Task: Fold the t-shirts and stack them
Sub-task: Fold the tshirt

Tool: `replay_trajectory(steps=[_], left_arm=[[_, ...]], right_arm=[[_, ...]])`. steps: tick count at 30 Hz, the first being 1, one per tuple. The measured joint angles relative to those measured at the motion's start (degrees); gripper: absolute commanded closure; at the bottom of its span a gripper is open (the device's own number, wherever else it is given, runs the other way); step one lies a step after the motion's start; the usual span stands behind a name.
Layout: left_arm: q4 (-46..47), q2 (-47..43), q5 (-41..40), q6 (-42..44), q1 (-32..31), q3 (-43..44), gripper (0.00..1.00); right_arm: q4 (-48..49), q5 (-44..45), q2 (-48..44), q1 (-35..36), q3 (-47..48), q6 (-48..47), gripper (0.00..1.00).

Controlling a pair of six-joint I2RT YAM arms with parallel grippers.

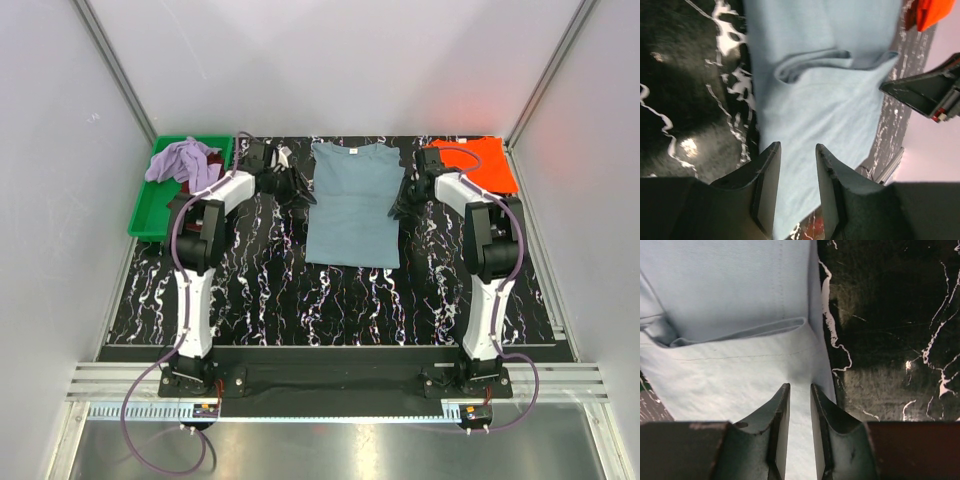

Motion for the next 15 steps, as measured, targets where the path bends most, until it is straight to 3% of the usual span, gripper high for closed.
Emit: replay_trajectory(steps=[6,11,15], left_arm=[[-1.2,2.4,-1.1,-0.6,0.8,1.1,0.61],[-5.8,0.7,-6.4,0.6,1.3,1.7,0.57],[-6.2,-9.4,-9.7,1.4,1.2,-9.7,0.55]], right_arm=[[-0.4,-0.9,0.8,-0.6,0.1,-1.6,0.62],[-2.2,-1.3,-2.1,-0.7,-0.9,-2.2,0.42],[-4.0,-1.8,-10.4,-0.8,-6.9,-2.1,0.37]])
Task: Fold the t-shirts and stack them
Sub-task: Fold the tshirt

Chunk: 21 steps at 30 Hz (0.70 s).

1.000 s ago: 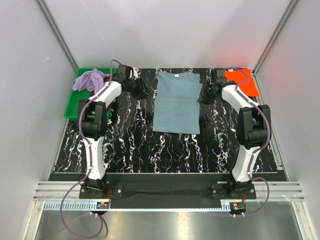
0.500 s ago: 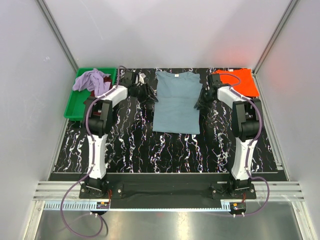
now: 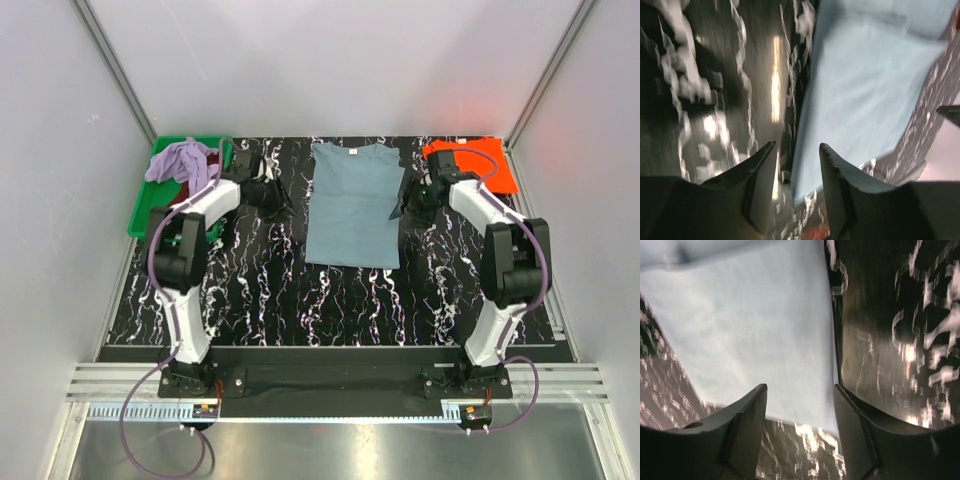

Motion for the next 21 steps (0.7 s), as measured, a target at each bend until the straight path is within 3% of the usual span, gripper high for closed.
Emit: replay_trajectory(steps=[4,9,21], left_arm=[[1.6,-11.6,-0.6,0.5,-2.0,-13.1,0.52],[5.8,-17.0,0.0,0.4,-5.8,-24.0,0.49],[13.8,-16.6,0.6,-1.7,-6.8,-31.0,0.46]], right_arm=[[-1.3,-1.3,-8.3,-0.1,-7.6,0.0,0.32],[-0.6,-4.2,-13.2,-0.1,-18.2,0.6,0.29],[6.8,-7.3,-13.3,-0.1,-28.7,3.0,0.33]])
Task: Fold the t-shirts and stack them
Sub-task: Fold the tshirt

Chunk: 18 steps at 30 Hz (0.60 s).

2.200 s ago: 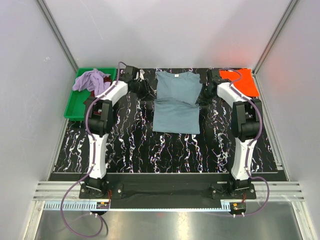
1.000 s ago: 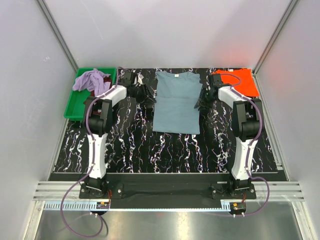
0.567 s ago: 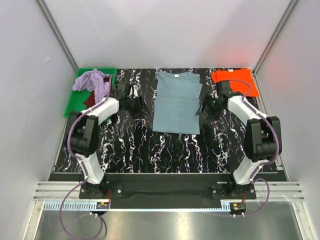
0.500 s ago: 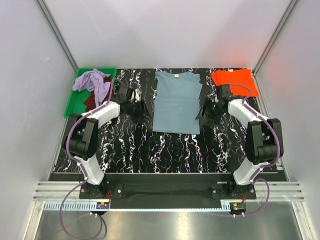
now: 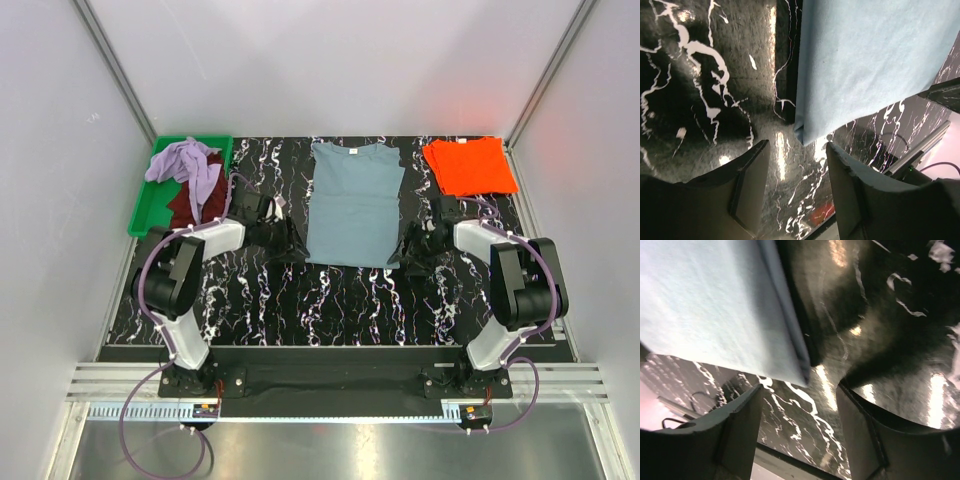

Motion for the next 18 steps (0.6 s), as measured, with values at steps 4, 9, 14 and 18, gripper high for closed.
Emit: replay_trajectory(steps=[4,9,14,18], left_arm=[[3.0,1.1,1.4,-1.2,-0.2,-1.4,0.46],[4.6,1.5,2.1,-1.9,-0.3,-1.8,0.48],[5.0,1.9,2.2,-2.0,-0.3,-1.8,0.55],[5.2,2.7,2.0,-2.3,-0.3,-1.8,0.78]], right_arm=[[3.1,-1.3,0.0,0.0,-1.0,0.6,0.38],[6.7,-2.6,0.6,0.0,-1.9,1.4,0.46],[9.2,-3.2,0.6,0.0,-3.1,1.9,0.56],[9.7,-2.5,0.6,0.0,-3.6,1.9,0.70]])
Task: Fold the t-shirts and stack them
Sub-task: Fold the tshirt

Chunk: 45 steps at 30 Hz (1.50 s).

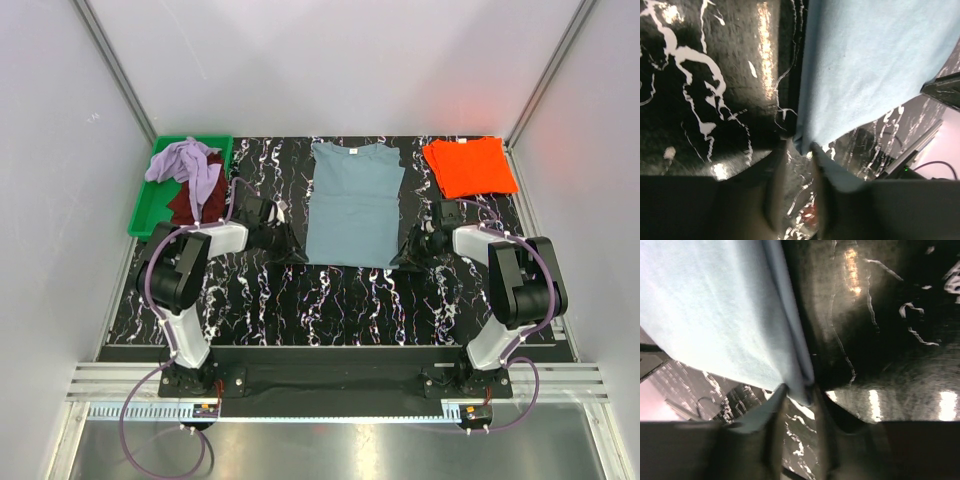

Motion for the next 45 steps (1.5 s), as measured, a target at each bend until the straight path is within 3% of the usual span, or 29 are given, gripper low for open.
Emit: replay_trajectory(steps=[1,2,4,11,18,26,31,38,40,42,43,45], left_arm=[[0.1,0.4,0.0,0.0,0.0,0.0,0.90],[0.2,0.7,0.2,-0.2,0.0,0.0,0.94],[0.6,1.0,0.7,-0.5,0.0,-0.1,1.00],[0.8,-2.3,1.4,-2.1,-0.5,-3.7,1.00],[-0.5,-11.6,1.4,-4.2,-3.7,-13.2,1.00],[-2.5,-21.1,0.0,-7.7,-6.9,-23.1,1.00],[-5.2,-27.7,-2.0,-8.6,-8.2,-24.9,1.00],[-7.0,-28.5,-4.0,-9.0,-8.4,-26.3,0.99],[-7.2,-28.5,-4.2,-9.0,-8.4,-26.3,0.76],[-7.9,-28.3,-4.9,-9.2,-8.4,-26.3,0.65],[-8.7,-28.3,-5.4,-9.2,-8.4,-26.3,0.61],[-9.8,-28.8,-5.7,-9.8,-8.4,-26.3,0.54]], right_arm=[[0.1,0.2,0.0,0.0,-0.2,-0.1,0.76],[0.1,0.3,0.0,0.0,-0.3,-0.1,0.90],[0.2,0.8,0.1,0.0,-0.5,-0.5,1.00],[-0.2,0.2,-1.7,0.2,-3.0,-0.5,1.00],[-5.5,0.3,-10.8,1.6,-10.7,0.3,1.00],[-13.0,1.5,-20.2,6.4,-13.0,3.3,1.00],[-15.8,2.7,-26.6,8.9,-14.6,5.1,1.00],[-15.9,3.1,-27.1,10.8,-16.8,7.3,1.00],[-15.9,3.3,-27.1,10.9,-17.0,7.5,0.89],[-16.0,3.8,-27.1,10.9,-17.1,7.7,0.84],[-16.2,4.2,-27.1,10.9,-17.1,7.8,0.72],[-16.5,4.4,-27.2,10.9,-17.1,8.2,0.59]])
